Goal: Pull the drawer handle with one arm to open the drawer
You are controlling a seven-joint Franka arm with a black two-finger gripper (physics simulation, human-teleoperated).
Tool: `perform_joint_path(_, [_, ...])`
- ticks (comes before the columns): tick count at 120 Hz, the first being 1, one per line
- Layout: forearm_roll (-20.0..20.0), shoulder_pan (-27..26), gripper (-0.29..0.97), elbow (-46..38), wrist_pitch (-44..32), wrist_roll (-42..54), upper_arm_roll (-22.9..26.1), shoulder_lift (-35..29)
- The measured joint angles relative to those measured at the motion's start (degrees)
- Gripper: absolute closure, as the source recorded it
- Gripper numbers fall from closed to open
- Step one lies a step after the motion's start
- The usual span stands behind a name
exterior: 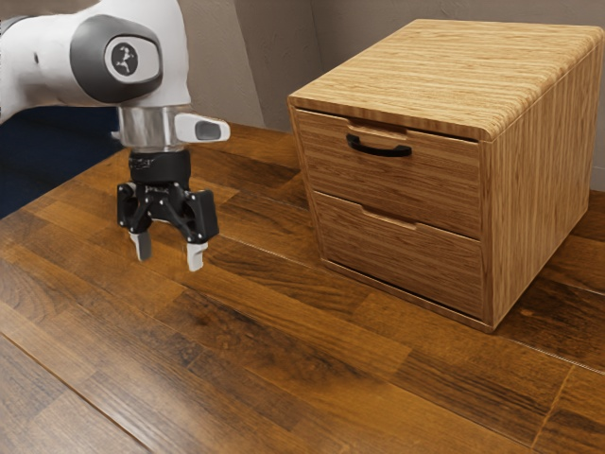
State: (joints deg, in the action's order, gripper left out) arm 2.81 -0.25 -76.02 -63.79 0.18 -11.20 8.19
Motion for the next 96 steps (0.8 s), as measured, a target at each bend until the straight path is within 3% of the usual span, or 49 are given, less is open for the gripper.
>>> perform_joint_path(26, [0.7, -0.1, 0.00, 0.1, -11.0, 0.0, -0.3, 0.0])
perform_joint_path(36, [1.9, 0.7, 0.00, 4.2, -12.0, -2.1, -0.5, -6.6])
perform_joint_path(46, [2.3, 4.6, 0.00, 5.2, -12.9, -10.9, 2.1, -10.3])
perform_joint_path(62, [1.0, 5.8, 0.00, 4.9, -18.0, -27.6, 3.3, -6.2])
perform_joint_path(78, [-2.1, 0.7, 0.00, 4.7, -22.9, -41.1, 3.8, -3.0])
perform_joint_path(96, [-1.5, -3.7, 0.00, 4.8, -28.5, -52.3, 4.1, 0.3])
